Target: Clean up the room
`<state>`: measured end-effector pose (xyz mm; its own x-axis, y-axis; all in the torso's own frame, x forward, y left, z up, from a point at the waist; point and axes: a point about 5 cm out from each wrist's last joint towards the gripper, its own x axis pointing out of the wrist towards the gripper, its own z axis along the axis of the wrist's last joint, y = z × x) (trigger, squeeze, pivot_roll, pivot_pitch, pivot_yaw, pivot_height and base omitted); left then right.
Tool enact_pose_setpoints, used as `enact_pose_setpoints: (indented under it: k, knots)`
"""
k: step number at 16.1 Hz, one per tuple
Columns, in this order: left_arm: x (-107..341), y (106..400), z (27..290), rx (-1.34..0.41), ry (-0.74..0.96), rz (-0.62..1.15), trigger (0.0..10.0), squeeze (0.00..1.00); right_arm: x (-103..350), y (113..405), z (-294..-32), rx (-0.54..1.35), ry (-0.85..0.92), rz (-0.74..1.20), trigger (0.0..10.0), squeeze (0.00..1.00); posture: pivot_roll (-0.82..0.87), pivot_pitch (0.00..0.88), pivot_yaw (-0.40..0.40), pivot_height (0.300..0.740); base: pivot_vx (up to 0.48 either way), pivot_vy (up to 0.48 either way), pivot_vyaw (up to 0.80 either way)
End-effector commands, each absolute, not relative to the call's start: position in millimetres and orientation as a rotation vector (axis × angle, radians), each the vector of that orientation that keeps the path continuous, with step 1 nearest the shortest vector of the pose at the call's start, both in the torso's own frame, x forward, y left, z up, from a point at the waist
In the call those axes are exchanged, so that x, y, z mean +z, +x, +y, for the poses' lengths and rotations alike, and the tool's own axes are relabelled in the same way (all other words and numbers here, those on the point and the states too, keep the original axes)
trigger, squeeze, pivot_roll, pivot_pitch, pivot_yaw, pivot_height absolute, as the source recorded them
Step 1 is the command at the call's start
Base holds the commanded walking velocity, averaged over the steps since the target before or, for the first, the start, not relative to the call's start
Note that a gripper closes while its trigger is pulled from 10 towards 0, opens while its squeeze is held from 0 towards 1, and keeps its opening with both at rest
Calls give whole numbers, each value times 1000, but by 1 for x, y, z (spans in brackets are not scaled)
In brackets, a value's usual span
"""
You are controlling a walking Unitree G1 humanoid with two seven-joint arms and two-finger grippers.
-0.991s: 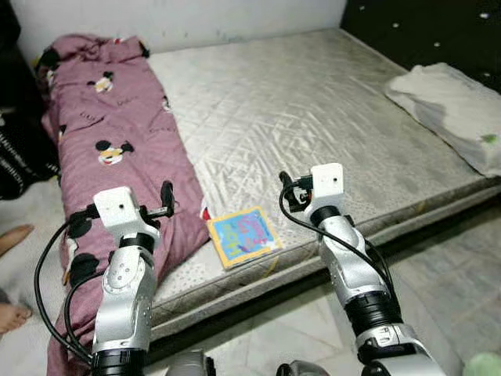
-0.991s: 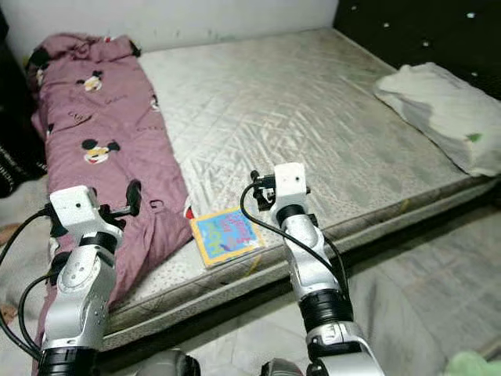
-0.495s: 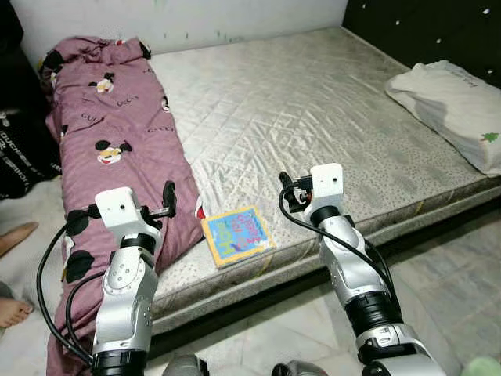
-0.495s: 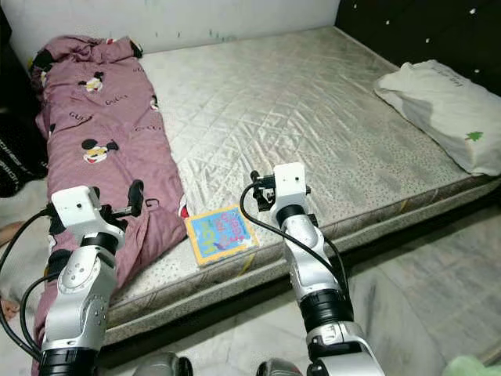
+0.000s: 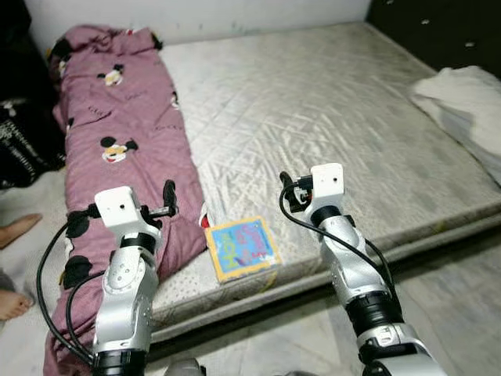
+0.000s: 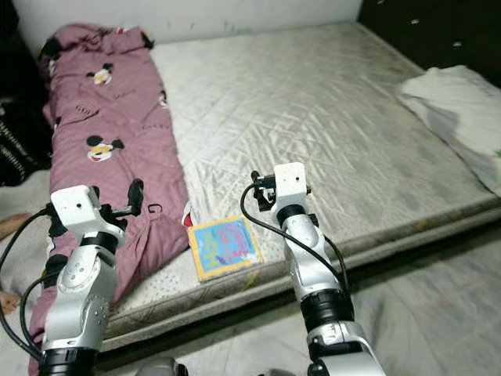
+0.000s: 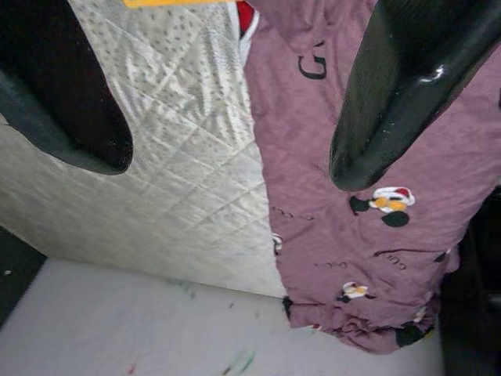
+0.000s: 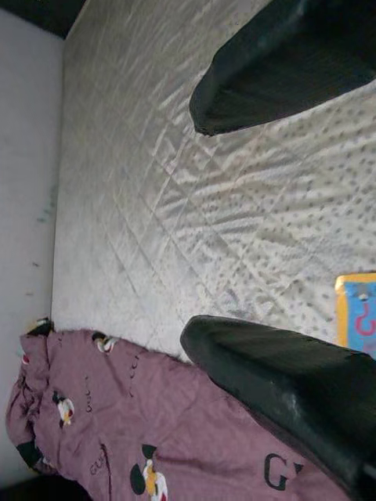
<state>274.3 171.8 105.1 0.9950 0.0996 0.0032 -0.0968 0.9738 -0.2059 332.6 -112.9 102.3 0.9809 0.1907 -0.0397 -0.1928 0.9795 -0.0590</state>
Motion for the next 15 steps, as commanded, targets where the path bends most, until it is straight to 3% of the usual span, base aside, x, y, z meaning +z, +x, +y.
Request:
enact_pose_setpoints:
  k: [1, 13, 15]
  knots:
    - [107, 275, 169, 93, -203, -16, 10000, 0, 101, 333, -119, 175, -68, 42, 10000, 0, 69, 43, -3, 740, 0, 0, 0]
    - [103, 276, 171, 129, -205, 9, 10000, 0, 100, 334, -119, 175, -66, 38, 10000, 0, 70, 47, -4, 740, 0, 0, 0]
    - [103, 276, 171, 131, -207, 10, 10000, 0, 100, 334, -119, 179, -67, 39, 10000, 0, 70, 47, -4, 723, 0, 0, 0]
